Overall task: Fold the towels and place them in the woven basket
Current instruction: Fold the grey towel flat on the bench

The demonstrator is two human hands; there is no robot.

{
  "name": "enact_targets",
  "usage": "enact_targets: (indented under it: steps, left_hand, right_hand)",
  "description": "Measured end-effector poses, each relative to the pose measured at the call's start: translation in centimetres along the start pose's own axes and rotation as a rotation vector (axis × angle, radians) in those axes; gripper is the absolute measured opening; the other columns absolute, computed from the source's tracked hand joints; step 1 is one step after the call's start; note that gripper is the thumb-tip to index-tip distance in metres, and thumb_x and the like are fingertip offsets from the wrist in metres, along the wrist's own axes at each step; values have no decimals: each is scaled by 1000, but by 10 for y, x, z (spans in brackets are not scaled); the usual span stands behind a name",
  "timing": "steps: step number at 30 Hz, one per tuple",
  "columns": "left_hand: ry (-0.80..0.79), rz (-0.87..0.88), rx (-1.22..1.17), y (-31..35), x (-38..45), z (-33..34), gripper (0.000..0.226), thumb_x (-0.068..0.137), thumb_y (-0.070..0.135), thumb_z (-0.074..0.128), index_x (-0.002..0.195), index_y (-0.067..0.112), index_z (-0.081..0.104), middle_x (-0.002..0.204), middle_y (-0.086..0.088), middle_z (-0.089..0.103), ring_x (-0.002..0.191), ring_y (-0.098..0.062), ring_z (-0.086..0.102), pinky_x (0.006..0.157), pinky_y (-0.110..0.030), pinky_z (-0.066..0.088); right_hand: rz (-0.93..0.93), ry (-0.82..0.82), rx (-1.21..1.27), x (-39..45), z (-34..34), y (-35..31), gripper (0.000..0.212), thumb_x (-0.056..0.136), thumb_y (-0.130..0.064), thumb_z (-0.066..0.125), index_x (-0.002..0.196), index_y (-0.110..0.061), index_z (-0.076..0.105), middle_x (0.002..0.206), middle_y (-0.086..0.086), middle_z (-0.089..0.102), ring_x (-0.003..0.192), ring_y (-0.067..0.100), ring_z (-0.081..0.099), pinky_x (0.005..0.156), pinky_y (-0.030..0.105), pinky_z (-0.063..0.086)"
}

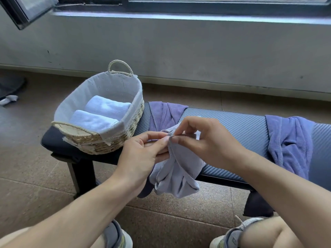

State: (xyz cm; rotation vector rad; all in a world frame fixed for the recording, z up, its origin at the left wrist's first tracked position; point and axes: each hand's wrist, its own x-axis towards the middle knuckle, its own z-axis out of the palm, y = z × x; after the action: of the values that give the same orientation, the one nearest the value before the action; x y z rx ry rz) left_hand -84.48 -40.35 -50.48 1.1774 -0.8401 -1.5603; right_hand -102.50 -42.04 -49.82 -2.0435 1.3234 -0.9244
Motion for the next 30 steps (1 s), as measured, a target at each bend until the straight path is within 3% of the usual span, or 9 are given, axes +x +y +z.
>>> enact_targets:
  steps: [4,10,13,16,19,22,27,30]
  left_hand:
    - [-30,-12,-27,-1,-2,3,9,92,-1,63,99,-4,67,89,-22,76,79,-24,76,70,-28,62]
    - [-44,-19,-19,1,-1,1,17,96,-3,53,93,-1,70,87,-20,76,80,-23,75,73,-29,62]
    - [-46,-13,-1,0,0,1,19,95,-5,53,91,-1,71,87,-21,75,80,-23,75,74,-30,63]
    - [-53,2,11,0,-2,2,7,86,3,68,91,0,72,91,-21,76,83,-23,75,77,-30,63]
    - [-56,55,135,-3,-2,0,30,64,14,81,91,4,74,90,-16,78,85,-21,76,82,-30,62]
    - [-62,86,275,-1,-2,-2,29,58,18,85,85,9,77,86,-12,79,83,-19,76,84,-34,61]
    - [-84,124,557,4,4,-13,17,67,9,91,75,8,76,77,-13,77,75,-22,73,84,-52,61]
    - [-79,149,675,-1,6,-14,18,71,10,90,71,10,72,71,-11,75,66,-21,68,78,-58,59]
  right_hand:
    - [131,-10,127,2,0,4,8,85,-32,81,82,-26,76,75,-4,74,72,19,67,70,43,56]
    - [209,-30,253,2,-1,5,9,83,-29,83,84,-22,78,81,-1,77,83,26,73,79,54,58]
    - [220,-29,266,2,-2,5,9,81,-27,84,85,-19,79,81,-1,78,83,23,74,81,52,58]
    - [223,-34,266,1,-2,4,9,81,-24,84,86,-17,80,81,-2,78,83,17,75,83,47,60]
    - [222,-30,270,0,-2,3,7,81,-21,84,85,-16,81,80,-5,78,80,8,75,77,30,61]
    - [221,-11,246,0,-2,0,11,76,-25,88,79,-18,80,76,-11,76,74,-2,71,67,14,51]
    - [305,-181,172,3,-11,2,12,78,-39,83,77,-27,82,76,-5,77,66,2,60,63,25,47]
    - [383,-56,124,11,-18,18,14,88,-41,75,85,-29,81,81,-2,77,71,6,61,68,28,47]
